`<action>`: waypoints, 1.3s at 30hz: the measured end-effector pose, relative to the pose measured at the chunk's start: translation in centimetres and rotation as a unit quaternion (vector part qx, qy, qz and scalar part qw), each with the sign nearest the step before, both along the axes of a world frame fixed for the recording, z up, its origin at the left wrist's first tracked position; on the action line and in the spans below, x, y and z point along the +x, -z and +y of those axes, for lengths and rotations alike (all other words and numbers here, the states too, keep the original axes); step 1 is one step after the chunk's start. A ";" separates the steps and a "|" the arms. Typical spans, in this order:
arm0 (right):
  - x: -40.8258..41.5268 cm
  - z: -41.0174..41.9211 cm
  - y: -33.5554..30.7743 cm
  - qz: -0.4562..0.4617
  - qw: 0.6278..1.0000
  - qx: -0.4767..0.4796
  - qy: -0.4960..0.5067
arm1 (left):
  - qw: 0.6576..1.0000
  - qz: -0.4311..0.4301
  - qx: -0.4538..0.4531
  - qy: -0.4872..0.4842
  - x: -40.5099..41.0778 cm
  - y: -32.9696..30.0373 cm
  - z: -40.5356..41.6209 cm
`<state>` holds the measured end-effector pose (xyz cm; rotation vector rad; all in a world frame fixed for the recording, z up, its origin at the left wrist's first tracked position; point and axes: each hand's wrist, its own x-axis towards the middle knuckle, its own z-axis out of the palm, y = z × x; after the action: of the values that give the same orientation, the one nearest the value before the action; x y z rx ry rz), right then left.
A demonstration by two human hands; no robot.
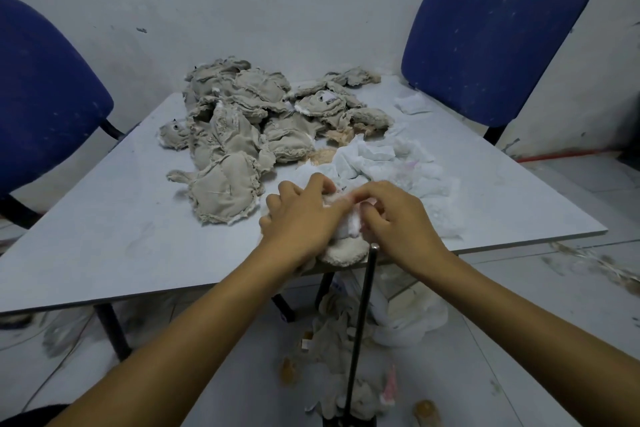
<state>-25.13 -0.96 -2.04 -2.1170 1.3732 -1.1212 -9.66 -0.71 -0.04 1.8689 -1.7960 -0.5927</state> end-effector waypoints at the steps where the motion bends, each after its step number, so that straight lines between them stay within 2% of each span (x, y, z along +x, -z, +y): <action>1: 0.0 -0.1 -0.1 0.012 1.000 0.008 0.004 | 1.000 -0.008 -0.006 0.027 0.1 0.0 0.1; 3: 0.1 -0.3 -0.2 0.068 0.997 0.028 -0.020 | 0.994 0.035 -0.021 0.099 0.9 0.0 0.2; 5: 0.1 -0.5 -0.4 0.119 0.991 0.043 -0.040 | 0.974 0.149 -0.006 0.171 1.9 -0.4 0.3; 7: 0.1 -0.6 -0.4 0.101 0.992 0.058 -0.044 | 0.961 0.184 -0.014 0.207 2.7 -0.9 0.5; 8: 0.0 -0.7 -0.3 0.072 0.994 0.070 -0.041 | 0.964 0.155 -0.049 0.212 3.0 -0.8 0.6; 10: -0.1 -1.1 0.1 0.021 0.995 0.091 -0.036 | 0.963 0.020 -0.149 0.224 3.1 -0.6 1.2; 11: -0.1 -1.3 0.1 0.009 0.995 0.098 -0.036 | 0.952 -0.039 -0.184 0.240 3.2 -0.2 1.6; 13: -0.1 -1.5 0.3 0.009 0.994 0.103 -0.039 | 0.939 -0.110 -0.193 0.263 3.4 0.3 2.4; 17: -0.1 -1.5 0.0 -0.044 0.989 0.122 -0.064 | 0.927 -0.218 -0.222 0.208 3.5 0.9 3.2; 21: 0.1 -1.0 -0.6 -0.158 0.966 0.157 -0.133 | 0.919 -0.194 -0.300 0.165 3.6 1.0 3.3; 23: 0.2 -0.8 -0.5 -0.170 0.961 0.163 -0.144 | 0.918 -0.182 -0.319 0.152 3.8 0.9 2.9; 27: 0.6 -0.6 -0.2 -0.144 0.975 0.128 -0.112 | 0.920 -0.225 -0.277 0.160 3.2 1.0 2.4; 29: 0.6 -0.5 -0.1 -0.134 0.982 0.099 -0.090 | 0.927 -0.237 -0.224 0.183 3.0 1.1 2.0; 32: 0.4 -0.3 -0.1 -0.121 0.988 0.063 -0.070 | 0.951 -0.198 -0.152 0.184 3.2 1.1 1.6; 35: 1.1 0.3 -0.3 -0.100 0.991 0.035 -0.083 | 0.962 -0.083 -0.241 0.096 3.0 1.4 1.9; 37: 1.4 0.5 -0.4 -0.100 0.990 0.047 -0.083 | 0.963 -0.018 -0.267 0.029 2.4 1.3 2.0; 39: 1.4 0.6 -0.4 -0.103 0.989 0.072 -0.079 | 0.967 -0.023 -0.255 0.006 1.7 1.3 1.9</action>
<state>-23.74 -0.40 -1.61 -1.9119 1.1368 -1.1063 -7.98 1.20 -1.37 1.5255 -1.7767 -0.0713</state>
